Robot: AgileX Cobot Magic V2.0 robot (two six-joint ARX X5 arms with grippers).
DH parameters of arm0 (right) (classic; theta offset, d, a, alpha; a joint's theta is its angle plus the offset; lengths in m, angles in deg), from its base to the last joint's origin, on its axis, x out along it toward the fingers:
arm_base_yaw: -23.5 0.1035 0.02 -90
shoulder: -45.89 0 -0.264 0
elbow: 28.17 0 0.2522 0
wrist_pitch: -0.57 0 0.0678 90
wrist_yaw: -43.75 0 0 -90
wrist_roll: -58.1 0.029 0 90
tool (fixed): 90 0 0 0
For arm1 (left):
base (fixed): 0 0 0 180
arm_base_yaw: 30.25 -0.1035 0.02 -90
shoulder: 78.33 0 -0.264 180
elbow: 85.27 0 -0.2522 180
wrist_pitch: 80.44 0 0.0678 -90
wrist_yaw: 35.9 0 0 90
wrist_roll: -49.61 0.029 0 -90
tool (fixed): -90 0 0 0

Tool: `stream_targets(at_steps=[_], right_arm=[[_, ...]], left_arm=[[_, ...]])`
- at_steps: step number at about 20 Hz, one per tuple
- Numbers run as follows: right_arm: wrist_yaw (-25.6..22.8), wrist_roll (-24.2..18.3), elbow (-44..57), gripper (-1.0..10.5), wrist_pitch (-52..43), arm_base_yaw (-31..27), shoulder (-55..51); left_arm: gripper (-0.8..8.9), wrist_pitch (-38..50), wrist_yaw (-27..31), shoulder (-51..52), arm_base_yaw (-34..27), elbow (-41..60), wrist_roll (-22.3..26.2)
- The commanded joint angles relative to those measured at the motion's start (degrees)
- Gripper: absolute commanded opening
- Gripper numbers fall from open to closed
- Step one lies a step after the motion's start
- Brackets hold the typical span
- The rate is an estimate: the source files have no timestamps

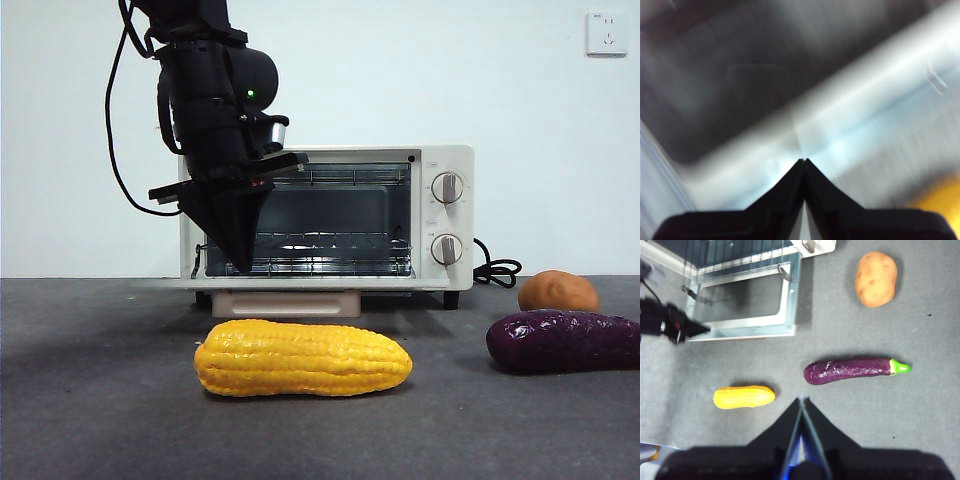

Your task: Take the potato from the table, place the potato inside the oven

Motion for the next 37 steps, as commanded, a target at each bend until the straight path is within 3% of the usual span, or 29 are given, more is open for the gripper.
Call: stream_targets(at_steps=[1, 13, 20, 23, 25, 26, 28, 29, 32, 37], right_arm=[[-0.04, -0.85, -0.37, 0.0, -0.2, 0.02, 0.11], [-2.16, -3.67, -0.37, 0.0, 0.94, 0.02, 0.11], [-2.12, -7.76, -0.37, 0.2, -0.44, 0.04, 0.39], [-2.38, -7.72, -0.37, 2.2, -4.24, 0.04, 1.9], [-2.38, -6.86, -0.37, 2.9, -7.65, 0.04, 3.65], [-2.38, -5.92, -0.37, 3.6, -9.64, 0.09, 4.76], [-2.38, -5.33, -0.37, 6.3, -13.44, 0.17, 7.58], [-2.67, -4.33, -0.37, 6.7, -15.19, 0.59, 9.27], [-4.59, -3.61, -0.37, 6.6, -19.58, 2.75, 15.17], [-13.07, -3.17, -0.37, 6.6, -26.32, 7.56, 26.47]], left_arm=[[-0.06, -0.42, 0.13, -0.81, 0.33, 0.07, -0.22], [-0.06, -6.88, -0.52, 1.22, 1.79, 0.07, 0.04], [-0.06, -8.11, -0.02, 16.55, 5.07, 0.04, -0.02], [-0.06, -7.52, 0.72, 28.39, 5.97, 0.04, -1.2], [-0.06, -7.72, 3.28, 36.11, 6.25, 0.07, -1.31], [-0.06, -8.13, 4.66, 39.65, 6.27, 0.04, -1.31], [-0.06, -10.03, 8.24, 46.07, 6.27, 0.04, -1.31], [-0.06, -11.32, 10.62, 48.98, 6.27, 0.07, -1.33], [-0.06, -15.3, 16.02, 56.59, 6.27, 0.07, -2.43], [-0.06, -15.34, 16.26, 64.63, 6.25, 0.07, -5.2]])
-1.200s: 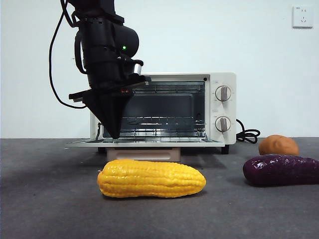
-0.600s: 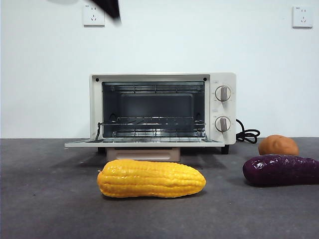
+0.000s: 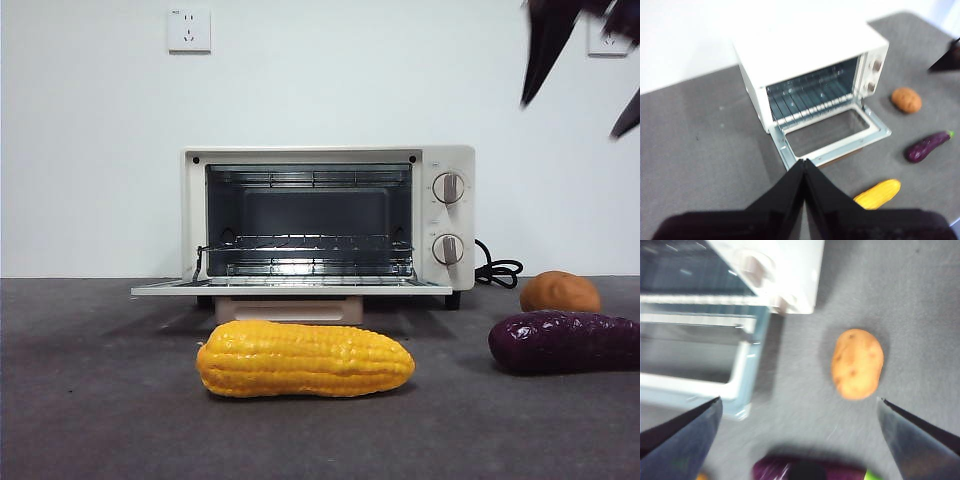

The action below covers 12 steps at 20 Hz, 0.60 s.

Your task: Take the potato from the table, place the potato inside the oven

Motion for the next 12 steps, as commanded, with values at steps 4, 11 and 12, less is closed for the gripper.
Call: stream_targets(at_steps=[4, 11, 12], right_arm=[[-5.46, 1.75, -0.31, 6.6, -5.14, 1.27, 10.78], [-8.87, 2.19, -0.33, 6.6, -12.52, 1.25, 21.94], [-8.96, 2.21, -0.35, 6.6, -12.87, 1.25, 23.08]], left_arm=[[-0.06, 0.15, 0.0, 3.98, 0.22, 0.17, -1.68], [-0.06, 0.15, -0.02, 4.42, 0.22, 2.16, -1.66], [-0.06, 0.15, -0.02, 4.42, 0.22, 3.17, -1.66]])
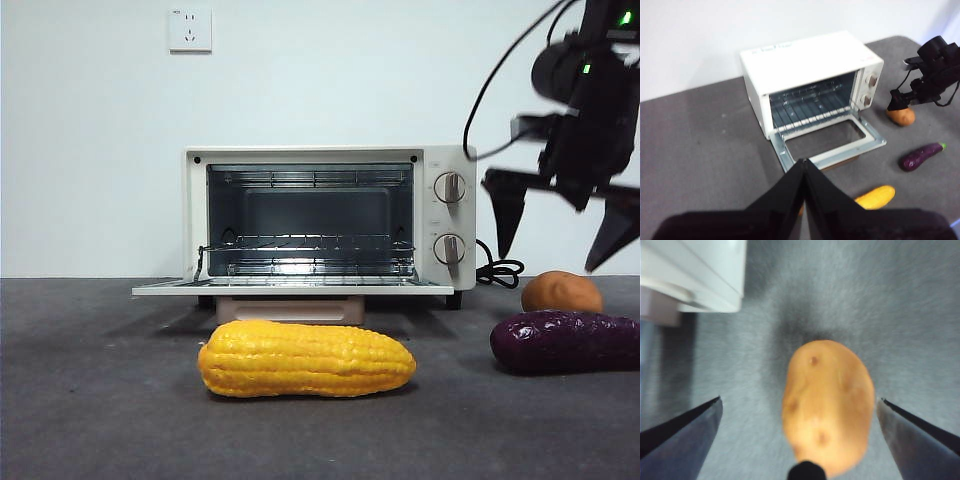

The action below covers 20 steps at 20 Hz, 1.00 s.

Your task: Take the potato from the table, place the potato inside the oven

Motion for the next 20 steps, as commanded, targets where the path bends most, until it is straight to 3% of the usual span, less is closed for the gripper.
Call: stream_targets(at_steps=[1, 6, 12, 15, 20], right_arm=[[-0.5, 0.57, -0.22, 6.6, -0.66, 0.07, 3.06], [-1.36, 0.7, -0.22, 6.5, -0.98, 0.07, 6.12], [-2.78, 1.09, -0.22, 3.8, -2.14, 0.07, 6.12], [-2.75, 1.09, -0.22, 0.5, -0.76, 0.07, 6.12], [-2.86, 2.14, -0.28, 0.3, 4.28, -0.09, 3.87]], left_arm=[[-0.06, 0.2, 0.04, 0.09, 0.22, 2.86, -0.57], [-0.06, 0.22, 2.58, 0.09, 0.22, 9.57, 0.52], [-0.06, 0.22, 3.28, 0.37, 0.22, 9.81, 0.5], [-0.06, 0.22, 3.41, 0.48, 0.22, 9.81, 0.5], [-0.06, 0.22, 3.41, 0.9, 0.22, 9.81, 0.5]])
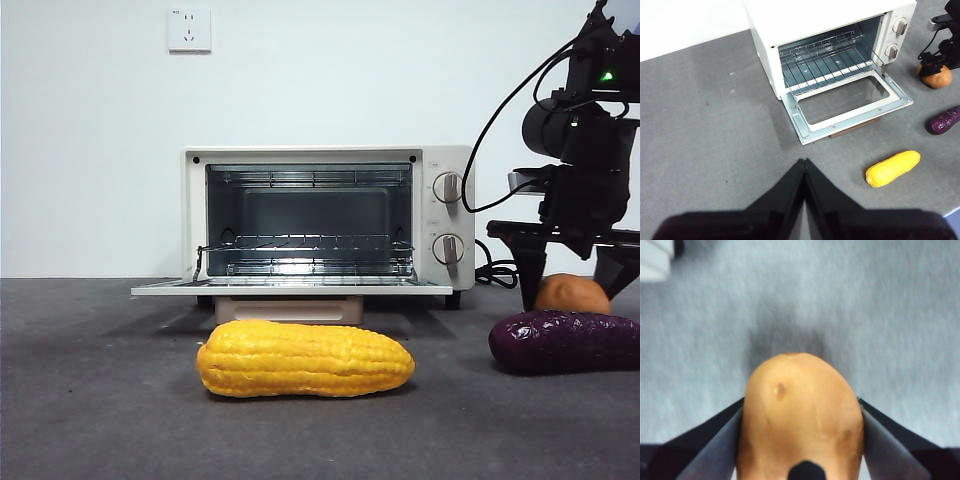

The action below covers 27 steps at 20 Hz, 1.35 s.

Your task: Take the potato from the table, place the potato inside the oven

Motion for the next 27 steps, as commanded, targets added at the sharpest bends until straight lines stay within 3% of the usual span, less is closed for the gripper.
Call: stream_targets(at_steps=[1, 4, 8, 13, 14, 19, 21, 27], right_arm=[[-0.5, 0.52, 0.15, 0.3, 3.58, -0.07, -3.26], [-0.68, 0.55, 0.15, 0.3, 8.55, -0.07, -10.75], [3.58, 1.16, 0.15, 0.3, 14.56, 1.33, -23.47], [22.91, 1.11, 0.15, 0.3, 11.82, 7.13, -35.12], [24.76, 1.16, 0.15, 0.3, 10.27, 9.14, -35.91], [24.5, 5.64, 0.15, 0.3, 1.18, 20.7, -32.65], [22.08, 8.41, 0.15, 0.3, -5.99, 23.87, -29.42], [16.24, 13.16, 0.15, 0.3, -18.25, 26.01, -22.29]], left_arm=[[-0.06, 0.26, 0.22, 0.83, 0.22, 0.22, 0.39], [-0.06, 0.26, 0.2, 2.12, 0.22, 0.22, 0.37], [-0.06, 0.26, 0.2, 3.52, 0.22, 0.22, 0.37], [-0.06, 0.26, -0.22, 4.22, 0.22, 0.22, 0.2], [-0.06, 0.26, -0.22, 4.28, 0.22, 0.22, 0.2], [-0.06, 0.26, -0.2, 6.6, 0.22, 0.24, 0.2], [-0.06, 0.24, -0.15, 8.26, 0.22, 0.24, 0.22], [-0.06, 0.24, 0.26, 12.17, 0.22, 0.26, 0.22]])
